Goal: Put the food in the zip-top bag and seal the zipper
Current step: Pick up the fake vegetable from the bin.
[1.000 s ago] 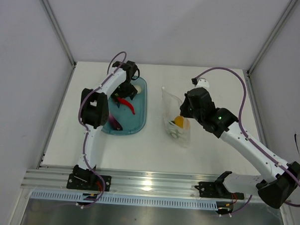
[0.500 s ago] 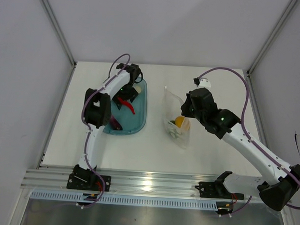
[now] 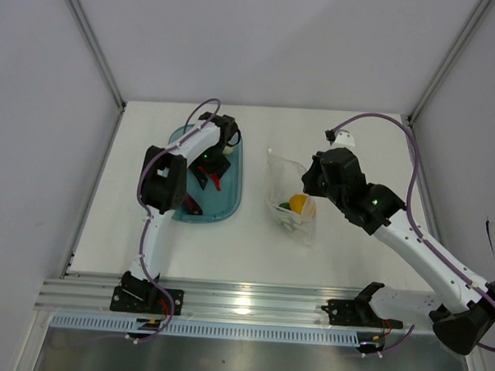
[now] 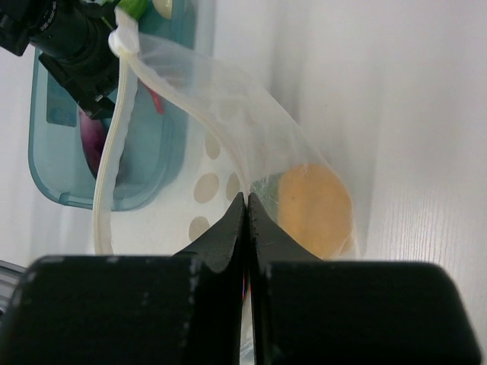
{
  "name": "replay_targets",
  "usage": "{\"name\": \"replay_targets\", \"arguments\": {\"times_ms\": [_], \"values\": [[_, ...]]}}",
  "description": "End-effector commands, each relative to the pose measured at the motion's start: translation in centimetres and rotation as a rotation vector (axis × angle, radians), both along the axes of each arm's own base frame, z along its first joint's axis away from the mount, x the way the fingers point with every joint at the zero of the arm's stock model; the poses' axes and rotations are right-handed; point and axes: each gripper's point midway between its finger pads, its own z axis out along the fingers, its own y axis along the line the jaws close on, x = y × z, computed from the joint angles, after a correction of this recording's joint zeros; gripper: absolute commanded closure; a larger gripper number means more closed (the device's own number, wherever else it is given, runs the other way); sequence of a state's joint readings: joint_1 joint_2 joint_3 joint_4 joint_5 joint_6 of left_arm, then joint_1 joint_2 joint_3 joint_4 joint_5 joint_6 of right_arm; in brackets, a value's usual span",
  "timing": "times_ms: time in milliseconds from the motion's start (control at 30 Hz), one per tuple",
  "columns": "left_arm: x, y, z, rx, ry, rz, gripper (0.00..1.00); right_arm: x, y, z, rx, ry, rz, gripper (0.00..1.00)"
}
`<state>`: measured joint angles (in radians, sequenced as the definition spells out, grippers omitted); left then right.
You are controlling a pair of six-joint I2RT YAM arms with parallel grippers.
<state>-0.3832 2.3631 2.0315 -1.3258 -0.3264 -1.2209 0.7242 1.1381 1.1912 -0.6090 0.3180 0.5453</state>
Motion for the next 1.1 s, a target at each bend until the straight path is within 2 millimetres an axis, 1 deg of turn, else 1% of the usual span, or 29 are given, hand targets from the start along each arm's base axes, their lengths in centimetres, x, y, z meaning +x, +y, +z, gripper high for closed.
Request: {"name": "replay_targets", "arguments": {"times_ms": [0, 133, 200, 267, 300, 433, 467, 500, 567, 600, 667, 700, 733, 800, 833, 900, 933, 967, 1033, 1067], "values": [[-1.2, 0.2, 0.9, -0.014, -0.012, 0.040, 0.26, 0.1, -0.8, 1.8, 0.029, -0.058, -0.028, 1.00], [-1.2, 0.2, 0.7, -0.022, -0.018, 0.018, 0.34, -0.1, -0.9, 1.9, 0.034, -0.062, -0.029, 1.00], [-1.0, 0.1, 0.7, -0.028, -0.023, 0.008, 0.46, -0.1, -0.9, 2.0, 0.035, -0.064, -0.028, 1.00], [-1.0, 0.1, 0.7, -0.029, -0.024, 0.004, 0.53, -0.2, -1.0, 2.1, 0.036, -0.067, -0.030, 1.00], [-0.9, 0.1, 0.6, -0.029, -0.028, 0.000, 0.59, -0.2, -1.0, 2.1, 0.036, -0.064, -0.030, 1.00], [-0.5, -0.1, 0.7, -0.037, -0.044, -0.021, 0.78, -0.3, -1.2, 2.3, 0.038, -0.070, -0.034, 1.00], [-0.5, -0.1, 0.7, -0.039, -0.043, -0.033, 0.93, -0.3, -1.2, 2.4, 0.041, -0.070, -0.034, 1.00], [-0.4, -0.1, 0.7, -0.039, -0.044, -0.037, 0.98, -0.3, -1.2, 2.2, 0.038, -0.067, -0.034, 1.00], [-0.8, 0.0, 0.6, -0.035, -0.034, -0.038, 0.99, -0.3, -1.1, 2.1, 0.034, -0.064, -0.034, 1.00], [-1.2, 0.1, 0.9, -0.031, -0.035, -0.039, 0.99, -0.2, -1.1, 2.1, 0.034, -0.064, -0.032, 1.00], [-1.3, 0.2, 1.6, -0.030, -0.051, -0.038, 0.99, -0.1, -0.9, 2.1, 0.037, -0.063, -0.030, 1.00], [-1.9, 0.4, 1.7, -0.027, -0.046, -0.042, 0.99, 0.0, -0.8, 2.0, 0.036, -0.062, -0.028, 1.00], [-1.7, 0.3, 3.2, -0.043, -0.085, -0.054, 0.99, 0.0, -0.7, 1.9, 0.035, -0.059, -0.026, 1.00], [-2.0, 0.3, 4.6, -0.048, -0.119, -0.074, 0.99, 0.2, -0.5, 1.7, 0.032, -0.053, -0.023, 1.00], [-1.7, 0.1, 6.9, -0.067, -0.180, -0.100, 0.99, 0.3, -0.4, 1.5, 0.030, -0.051, -0.023, 1.00], [-1.7, -0.5, 9.3, -0.083, -0.241, -0.152, 0.99, 0.4, -0.1, 1.2, 0.026, -0.044, -0.019, 1.00], [-1.6, -0.8, 12.1, -0.102, -0.313, -0.193, 0.99, 0.5, -0.1, 1.0, 0.023, -0.041, -0.020, 1.00], [-1.6, -1.7, 13.6, -0.115, -0.358, -0.239, 0.99, 0.7, 0.0, 0.8, 0.017, -0.035, -0.018, 1.00], [-1.8, -2.5, 16.6, -0.116, -0.444, -0.346, 0.99, 0.8, 0.1, 0.6, 0.015, -0.033, -0.018, 1.00], [-2.1, -3.6, 19.5, -0.141, -0.537, -0.400, 0.99, 0.9, 0.2, 0.7, 0.016, -0.035, -0.021, 1.00]]}}
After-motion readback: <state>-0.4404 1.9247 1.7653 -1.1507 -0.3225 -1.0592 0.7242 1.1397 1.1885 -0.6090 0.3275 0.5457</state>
